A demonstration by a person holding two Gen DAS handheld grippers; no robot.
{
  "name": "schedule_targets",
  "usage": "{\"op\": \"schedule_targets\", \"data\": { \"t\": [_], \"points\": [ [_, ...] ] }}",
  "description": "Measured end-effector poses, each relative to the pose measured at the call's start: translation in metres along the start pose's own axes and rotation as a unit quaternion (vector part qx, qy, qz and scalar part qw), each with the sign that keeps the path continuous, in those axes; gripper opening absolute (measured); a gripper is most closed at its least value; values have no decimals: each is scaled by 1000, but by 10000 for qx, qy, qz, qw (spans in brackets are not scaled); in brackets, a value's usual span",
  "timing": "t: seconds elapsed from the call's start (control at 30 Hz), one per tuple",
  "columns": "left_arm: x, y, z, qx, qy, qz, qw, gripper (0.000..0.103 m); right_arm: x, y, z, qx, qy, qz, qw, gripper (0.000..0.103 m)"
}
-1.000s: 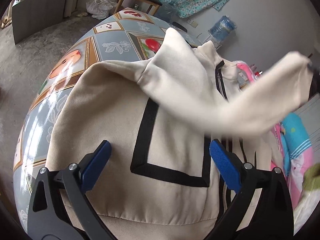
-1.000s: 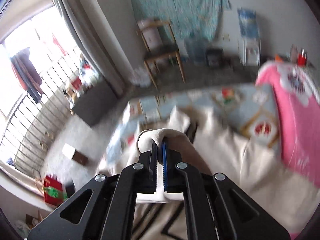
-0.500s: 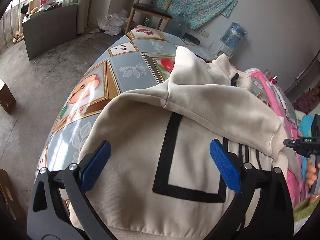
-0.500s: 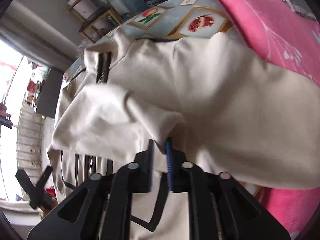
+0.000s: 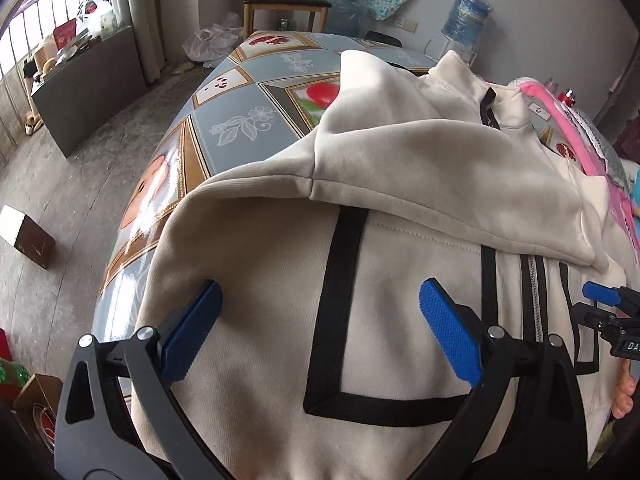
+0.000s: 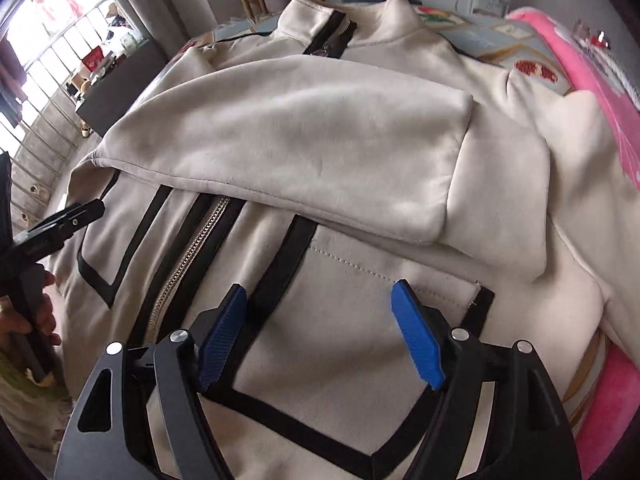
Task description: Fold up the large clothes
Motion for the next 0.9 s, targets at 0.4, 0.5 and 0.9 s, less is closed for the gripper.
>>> {"op": "schedule_targets", "data": {
  "t": [0.4,0.5,0.9],
  "points": [
    [12,-4,8,-69,-658,-439,9968,96,-17,-7,11,7,621,413,9972,97],
    [9,-2,9,10,-552,-402,9977,96,-16,-6,12,-8,758,347,9965,97],
    [-7,11,8,241,-269,323,9988,96,-24,57,-62,472,1200,-554,9901,97]
  ]
}}
Point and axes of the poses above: each gripper's, at about its wrist camera, not at the fingertips, and y roughly against the way its jaws point, x to its right, z to its underside, the point moved 2 cm from there along -y, roughly the way its jaws point, and after that the axes turned 10 degrees about y, right-handed, at the moved point
